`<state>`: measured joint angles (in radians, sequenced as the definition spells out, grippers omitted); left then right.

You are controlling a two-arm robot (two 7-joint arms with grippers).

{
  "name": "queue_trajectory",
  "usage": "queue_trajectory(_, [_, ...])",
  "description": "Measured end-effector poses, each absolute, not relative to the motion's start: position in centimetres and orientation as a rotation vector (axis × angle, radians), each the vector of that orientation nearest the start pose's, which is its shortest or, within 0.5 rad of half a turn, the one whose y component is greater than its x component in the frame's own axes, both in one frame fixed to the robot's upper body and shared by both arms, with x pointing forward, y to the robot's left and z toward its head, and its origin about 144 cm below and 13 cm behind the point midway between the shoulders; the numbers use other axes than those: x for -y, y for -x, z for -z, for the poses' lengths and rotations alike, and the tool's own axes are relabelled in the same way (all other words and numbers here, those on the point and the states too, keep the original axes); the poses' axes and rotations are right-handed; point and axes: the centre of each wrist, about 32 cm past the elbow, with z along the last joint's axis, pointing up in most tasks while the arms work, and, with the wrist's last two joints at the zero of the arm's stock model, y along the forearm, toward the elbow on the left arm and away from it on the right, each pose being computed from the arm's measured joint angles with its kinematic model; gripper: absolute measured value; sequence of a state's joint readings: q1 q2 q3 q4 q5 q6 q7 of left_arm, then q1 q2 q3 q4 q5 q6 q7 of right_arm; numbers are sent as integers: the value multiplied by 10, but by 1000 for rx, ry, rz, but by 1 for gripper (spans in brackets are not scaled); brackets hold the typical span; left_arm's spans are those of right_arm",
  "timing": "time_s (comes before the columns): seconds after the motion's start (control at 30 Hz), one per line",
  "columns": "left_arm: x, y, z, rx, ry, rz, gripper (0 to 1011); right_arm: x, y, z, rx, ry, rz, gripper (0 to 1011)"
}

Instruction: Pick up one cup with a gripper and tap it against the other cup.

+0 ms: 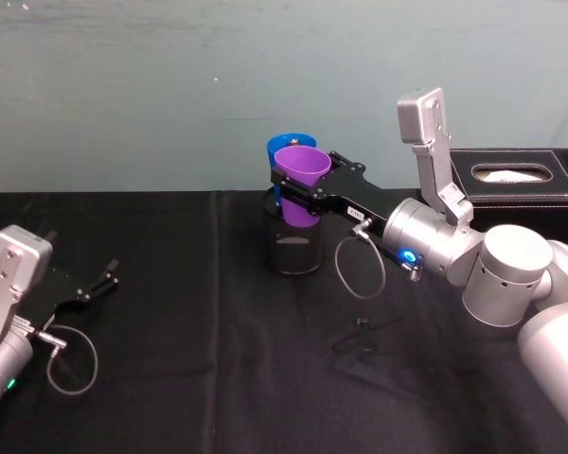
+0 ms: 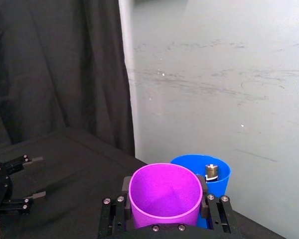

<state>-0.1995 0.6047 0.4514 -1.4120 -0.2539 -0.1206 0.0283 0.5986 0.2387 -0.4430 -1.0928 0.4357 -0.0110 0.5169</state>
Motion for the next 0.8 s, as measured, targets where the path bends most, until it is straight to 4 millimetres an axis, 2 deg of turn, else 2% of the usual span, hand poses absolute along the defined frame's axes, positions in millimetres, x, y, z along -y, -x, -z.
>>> queue_trajectory(0.8, [-310, -489, -1140, 285, -304, -1248, 1000, 212, -606, -1207, 13, -16, 790, 735])
